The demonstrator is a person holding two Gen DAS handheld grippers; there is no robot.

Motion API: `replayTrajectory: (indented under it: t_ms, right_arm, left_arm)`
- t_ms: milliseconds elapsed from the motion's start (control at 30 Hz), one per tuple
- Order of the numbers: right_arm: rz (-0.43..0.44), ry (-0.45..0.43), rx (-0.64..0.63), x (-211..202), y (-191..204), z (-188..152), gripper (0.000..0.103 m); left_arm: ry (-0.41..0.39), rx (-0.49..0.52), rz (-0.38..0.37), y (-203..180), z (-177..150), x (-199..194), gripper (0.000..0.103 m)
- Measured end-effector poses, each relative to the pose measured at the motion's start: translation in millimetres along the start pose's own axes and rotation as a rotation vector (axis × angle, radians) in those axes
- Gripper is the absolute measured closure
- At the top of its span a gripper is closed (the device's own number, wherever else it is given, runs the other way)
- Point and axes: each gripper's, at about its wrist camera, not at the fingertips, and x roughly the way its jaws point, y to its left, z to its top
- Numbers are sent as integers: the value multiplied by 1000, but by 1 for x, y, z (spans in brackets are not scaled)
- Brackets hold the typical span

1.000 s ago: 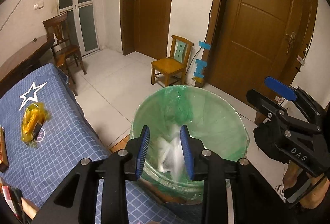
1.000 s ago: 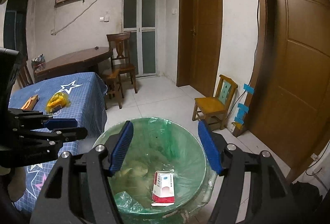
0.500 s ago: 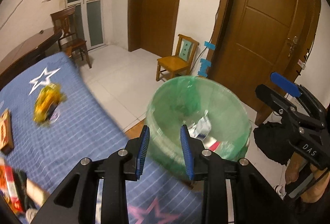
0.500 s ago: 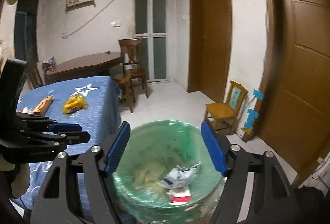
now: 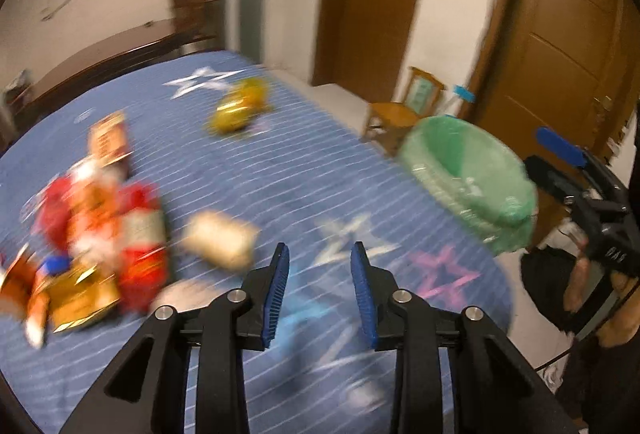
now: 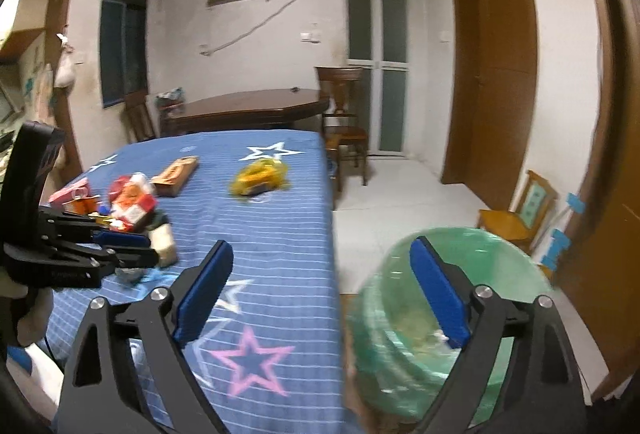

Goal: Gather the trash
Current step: 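Move both tools back over the table toward the remaining trash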

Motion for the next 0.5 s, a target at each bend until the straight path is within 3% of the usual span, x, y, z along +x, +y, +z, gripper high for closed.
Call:
replayTrajectory:
  t_ms: [200,333,500]
  right_arm:
    - [98,8,-33,12,44,-1,8]
    - [191,77,-40,25,73,-6,8]
    - [298,165,-30,42,106,-17,8]
  left_arm:
    - [-23,-127,166,111,-37,-49,63]
    - [-64,-179,253,177,-45,-87,61]
    - [-60,-180,280,235,-50,-104,53]
